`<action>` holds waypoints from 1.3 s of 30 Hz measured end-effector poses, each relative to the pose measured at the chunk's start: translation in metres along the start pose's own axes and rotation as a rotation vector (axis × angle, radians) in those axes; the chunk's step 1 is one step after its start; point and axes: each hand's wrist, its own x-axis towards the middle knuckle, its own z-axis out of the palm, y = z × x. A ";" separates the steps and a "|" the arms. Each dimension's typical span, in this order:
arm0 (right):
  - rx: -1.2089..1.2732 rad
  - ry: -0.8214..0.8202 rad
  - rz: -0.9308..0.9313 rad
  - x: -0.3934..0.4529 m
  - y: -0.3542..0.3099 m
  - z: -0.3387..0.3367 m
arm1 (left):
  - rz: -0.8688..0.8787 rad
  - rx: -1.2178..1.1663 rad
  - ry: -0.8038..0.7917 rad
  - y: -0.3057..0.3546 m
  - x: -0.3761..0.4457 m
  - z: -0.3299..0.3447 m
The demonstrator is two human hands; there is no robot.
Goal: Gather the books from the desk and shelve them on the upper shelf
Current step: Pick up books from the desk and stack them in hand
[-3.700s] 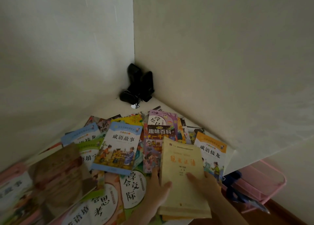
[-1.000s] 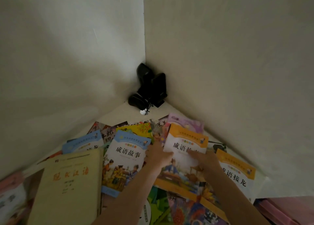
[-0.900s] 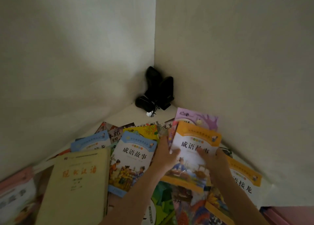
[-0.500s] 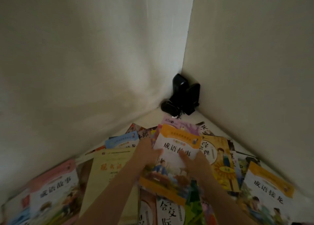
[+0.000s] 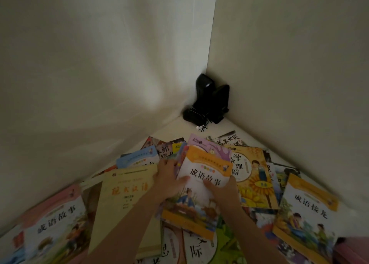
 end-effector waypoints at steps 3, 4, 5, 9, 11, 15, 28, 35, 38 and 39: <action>0.061 -0.017 -0.146 -0.008 -0.019 -0.021 | 0.171 -0.275 0.060 0.030 -0.013 -0.004; 0.060 -0.016 -0.223 -0.010 -0.031 -0.028 | 0.217 -0.393 0.070 0.041 -0.016 -0.007; 0.055 -0.006 -0.303 -0.013 -0.043 -0.036 | 0.250 -0.540 0.082 0.051 -0.018 -0.010; 0.018 -0.014 -0.620 -0.029 -0.073 -0.057 | 0.381 -0.825 0.170 0.066 -0.019 -0.016; -0.084 -0.074 -0.605 -0.033 -0.058 -0.059 | 0.389 -0.596 0.078 0.062 -0.022 -0.009; -0.149 -0.126 -0.504 -0.030 -0.024 -0.056 | 0.376 -0.595 -0.014 0.039 -0.028 0.026; -0.516 -0.334 -0.369 -0.090 -0.064 0.060 | -0.266 -0.514 0.076 -0.049 -0.085 -0.081; -0.731 -0.328 -0.239 -0.121 -0.004 0.127 | -0.551 -0.135 0.057 -0.119 -0.134 -0.075; -0.858 -0.240 -0.272 -0.121 0.003 0.126 | -0.392 -0.336 0.206 -0.124 -0.135 -0.069; -0.876 -0.253 -0.285 -0.118 0.003 0.124 | -0.367 -0.418 0.233 -0.127 -0.134 -0.068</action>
